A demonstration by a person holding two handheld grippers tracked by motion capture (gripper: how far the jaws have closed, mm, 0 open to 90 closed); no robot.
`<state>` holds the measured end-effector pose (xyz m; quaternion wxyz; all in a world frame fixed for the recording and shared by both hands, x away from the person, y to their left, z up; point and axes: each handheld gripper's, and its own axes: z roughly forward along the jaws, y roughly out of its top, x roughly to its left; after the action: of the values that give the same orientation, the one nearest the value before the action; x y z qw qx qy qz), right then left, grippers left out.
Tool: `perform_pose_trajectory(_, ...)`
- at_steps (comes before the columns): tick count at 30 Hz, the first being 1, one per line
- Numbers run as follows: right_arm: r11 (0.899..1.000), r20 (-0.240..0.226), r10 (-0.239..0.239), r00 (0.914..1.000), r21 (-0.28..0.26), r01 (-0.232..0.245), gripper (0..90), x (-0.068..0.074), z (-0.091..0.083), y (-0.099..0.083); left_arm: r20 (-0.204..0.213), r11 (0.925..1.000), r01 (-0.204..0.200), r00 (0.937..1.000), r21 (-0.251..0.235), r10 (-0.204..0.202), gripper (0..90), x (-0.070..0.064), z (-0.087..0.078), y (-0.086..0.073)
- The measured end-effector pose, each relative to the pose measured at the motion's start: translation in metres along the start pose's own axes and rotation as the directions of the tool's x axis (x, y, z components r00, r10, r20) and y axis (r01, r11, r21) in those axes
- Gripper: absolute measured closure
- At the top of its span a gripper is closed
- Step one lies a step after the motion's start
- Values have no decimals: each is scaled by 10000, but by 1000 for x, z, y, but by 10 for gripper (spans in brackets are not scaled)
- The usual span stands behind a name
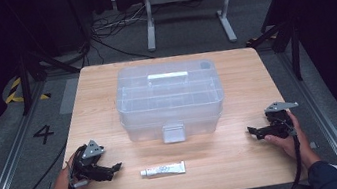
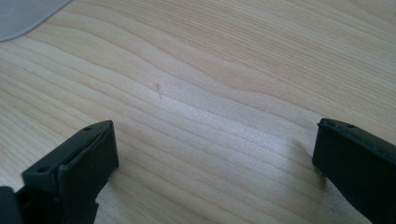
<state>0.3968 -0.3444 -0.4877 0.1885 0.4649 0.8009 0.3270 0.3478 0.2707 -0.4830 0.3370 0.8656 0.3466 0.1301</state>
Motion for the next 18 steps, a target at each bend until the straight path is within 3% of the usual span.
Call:
perform_pose_trajectory(7,10000,24,-17,10000,26,17,4,0,0,1,275,9996,-291,9992,9,290,65,5,-1,-1)
perform_pose_trajectory(16,9996,-264,-227,9994,149,231,12,-5,-1,1,327,9995,-313,9990,8,312,61,5,0,-1)
perform_pose_trajectory(18,9994,-283,-336,9990,85,339,121,-6,-1,3,345,9995,-328,9989,8,327,60,5,0,-1)
